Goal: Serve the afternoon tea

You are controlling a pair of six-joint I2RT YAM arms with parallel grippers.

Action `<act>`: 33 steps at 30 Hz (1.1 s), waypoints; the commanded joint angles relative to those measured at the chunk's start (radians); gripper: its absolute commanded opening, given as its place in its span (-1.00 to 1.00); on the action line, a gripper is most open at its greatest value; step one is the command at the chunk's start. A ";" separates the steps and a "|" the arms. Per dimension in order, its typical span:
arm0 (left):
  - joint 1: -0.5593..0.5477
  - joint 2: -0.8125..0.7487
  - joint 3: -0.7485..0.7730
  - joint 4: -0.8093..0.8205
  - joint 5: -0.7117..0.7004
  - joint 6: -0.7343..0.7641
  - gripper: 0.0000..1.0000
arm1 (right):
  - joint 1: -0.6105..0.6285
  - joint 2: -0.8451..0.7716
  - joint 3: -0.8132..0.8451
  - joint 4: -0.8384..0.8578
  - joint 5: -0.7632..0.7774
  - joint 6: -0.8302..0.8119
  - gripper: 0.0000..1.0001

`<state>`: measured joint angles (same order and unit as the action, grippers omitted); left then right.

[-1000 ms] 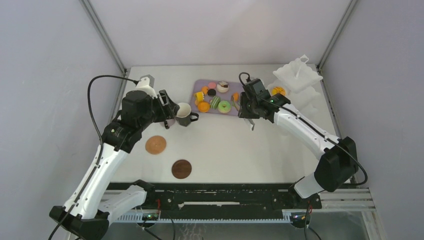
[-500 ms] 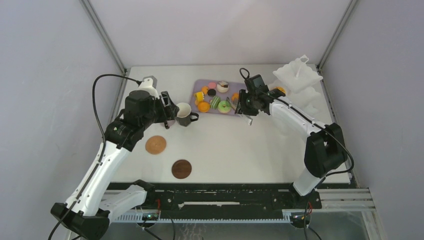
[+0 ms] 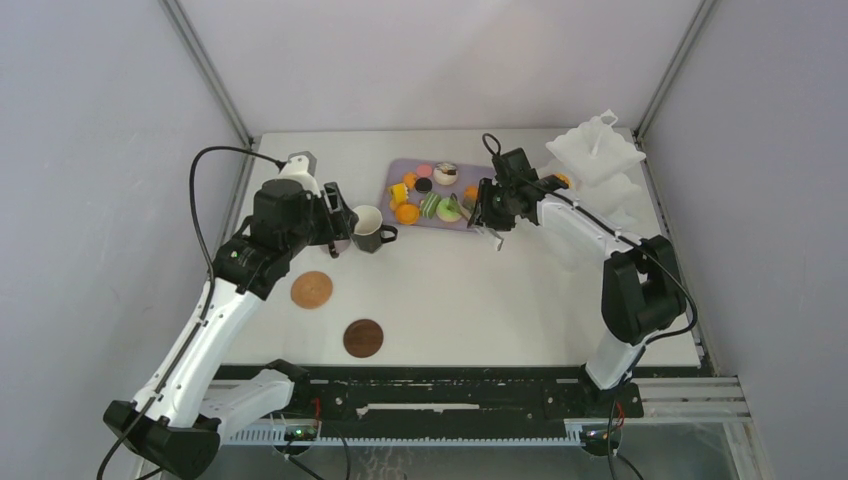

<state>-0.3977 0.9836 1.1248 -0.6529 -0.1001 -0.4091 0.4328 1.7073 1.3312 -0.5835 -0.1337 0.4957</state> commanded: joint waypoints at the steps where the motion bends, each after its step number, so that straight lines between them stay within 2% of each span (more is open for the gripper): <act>1: 0.006 -0.002 -0.025 0.041 -0.010 0.026 0.35 | -0.009 0.000 0.051 0.053 -0.046 0.017 -0.13; 7: 0.005 -0.004 -0.029 0.041 -0.017 0.027 0.35 | -0.007 -0.032 0.055 0.006 -0.014 0.010 -0.17; 12: 0.006 -0.004 -0.037 0.041 -0.013 0.024 0.35 | 0.019 -0.063 0.056 -0.036 0.085 0.001 0.04; 16: 0.005 -0.008 -0.036 0.040 -0.012 0.024 0.35 | 0.027 -0.055 0.054 -0.050 0.075 0.036 0.12; 22: 0.005 -0.016 -0.038 0.035 -0.016 0.026 0.35 | 0.031 -0.039 0.050 -0.042 0.027 0.137 0.11; 29: 0.005 -0.014 -0.046 0.033 -0.021 0.033 0.35 | 0.029 -0.064 0.003 0.039 -0.020 0.241 -0.02; 33: 0.006 -0.021 -0.054 0.032 -0.030 0.038 0.35 | 0.021 -0.069 0.002 0.046 -0.022 0.234 -0.42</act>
<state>-0.3969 0.9836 1.0943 -0.6502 -0.1055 -0.4007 0.4587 1.7069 1.3319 -0.6025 -0.1410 0.6952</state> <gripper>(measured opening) 0.674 0.494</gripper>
